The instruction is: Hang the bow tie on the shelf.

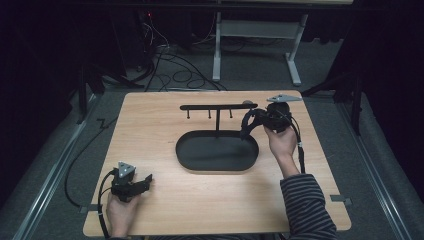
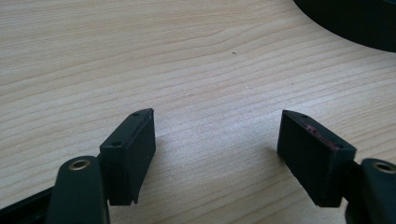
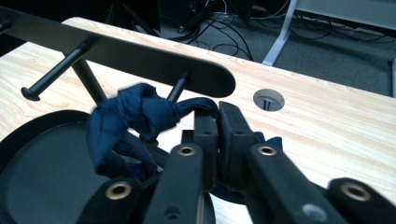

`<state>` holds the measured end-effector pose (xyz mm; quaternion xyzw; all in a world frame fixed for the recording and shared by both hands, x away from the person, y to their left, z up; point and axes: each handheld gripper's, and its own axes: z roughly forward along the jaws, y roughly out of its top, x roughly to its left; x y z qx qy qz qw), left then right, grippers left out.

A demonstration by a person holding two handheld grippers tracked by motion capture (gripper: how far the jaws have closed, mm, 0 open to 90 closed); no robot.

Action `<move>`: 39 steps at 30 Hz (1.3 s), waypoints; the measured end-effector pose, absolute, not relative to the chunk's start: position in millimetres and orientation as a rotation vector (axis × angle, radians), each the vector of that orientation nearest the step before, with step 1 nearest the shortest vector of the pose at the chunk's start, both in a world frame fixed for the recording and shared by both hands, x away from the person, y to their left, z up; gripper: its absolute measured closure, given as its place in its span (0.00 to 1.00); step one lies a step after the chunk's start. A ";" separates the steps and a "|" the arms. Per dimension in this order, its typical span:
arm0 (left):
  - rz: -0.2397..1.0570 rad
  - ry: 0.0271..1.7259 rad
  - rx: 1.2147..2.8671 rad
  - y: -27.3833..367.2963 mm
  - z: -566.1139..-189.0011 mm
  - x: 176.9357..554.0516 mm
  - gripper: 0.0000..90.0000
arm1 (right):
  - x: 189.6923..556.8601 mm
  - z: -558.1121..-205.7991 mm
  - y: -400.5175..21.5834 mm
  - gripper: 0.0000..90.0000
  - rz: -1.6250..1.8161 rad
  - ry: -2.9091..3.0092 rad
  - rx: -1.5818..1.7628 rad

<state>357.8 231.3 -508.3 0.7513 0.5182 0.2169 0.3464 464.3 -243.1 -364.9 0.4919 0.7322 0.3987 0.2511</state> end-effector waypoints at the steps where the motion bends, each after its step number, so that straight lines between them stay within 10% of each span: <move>1: 0.563 1.344 1.950 231.2 -508.3 357.8 0.32 | 464.3 -364.4 -243.3 1.00 1.089 1.986 1.341; 39: 0.564 1.343 1.954 231.1 -508.2 357.7 0.32 | 449.7 -377.0 -263.6 0.84 1.146 1.985 1.388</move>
